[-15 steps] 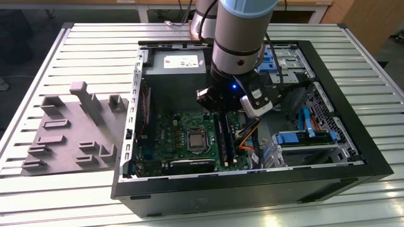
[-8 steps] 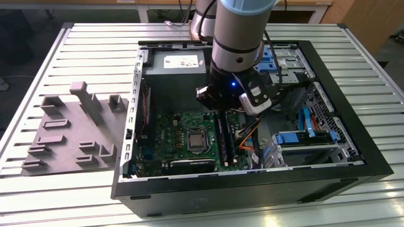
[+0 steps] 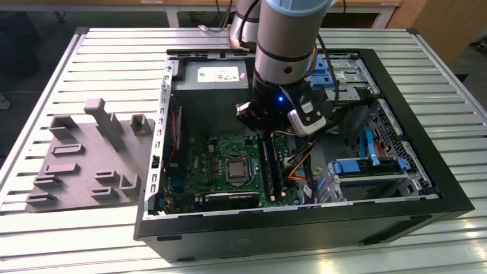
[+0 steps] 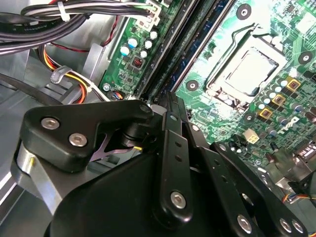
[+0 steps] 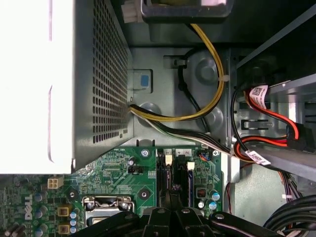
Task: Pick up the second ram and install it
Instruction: 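Press down the second ram until it locks into place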
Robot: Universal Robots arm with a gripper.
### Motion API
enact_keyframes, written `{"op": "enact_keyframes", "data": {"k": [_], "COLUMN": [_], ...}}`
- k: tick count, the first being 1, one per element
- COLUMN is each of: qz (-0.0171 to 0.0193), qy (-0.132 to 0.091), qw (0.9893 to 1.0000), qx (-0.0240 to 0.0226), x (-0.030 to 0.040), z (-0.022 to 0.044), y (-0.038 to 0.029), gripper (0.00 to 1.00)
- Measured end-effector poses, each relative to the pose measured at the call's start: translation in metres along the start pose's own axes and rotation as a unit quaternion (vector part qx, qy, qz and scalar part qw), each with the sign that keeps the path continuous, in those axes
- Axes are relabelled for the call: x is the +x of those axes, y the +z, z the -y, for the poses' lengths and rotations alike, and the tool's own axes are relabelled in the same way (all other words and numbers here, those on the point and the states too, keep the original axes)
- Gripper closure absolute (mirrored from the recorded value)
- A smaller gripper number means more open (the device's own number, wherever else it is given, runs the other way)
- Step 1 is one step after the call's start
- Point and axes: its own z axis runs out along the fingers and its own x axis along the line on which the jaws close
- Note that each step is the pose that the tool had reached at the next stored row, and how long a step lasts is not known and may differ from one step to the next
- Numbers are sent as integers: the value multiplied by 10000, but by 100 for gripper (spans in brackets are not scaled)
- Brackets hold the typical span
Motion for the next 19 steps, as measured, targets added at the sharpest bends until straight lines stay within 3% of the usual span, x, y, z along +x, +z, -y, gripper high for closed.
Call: {"op": "enact_keyframes", "data": {"k": [19], "qz": [0], "qy": [0], "qw": [10000], "qx": [0], "x": [0], "z": [-6], "y": [53], "gripper": [89]}}
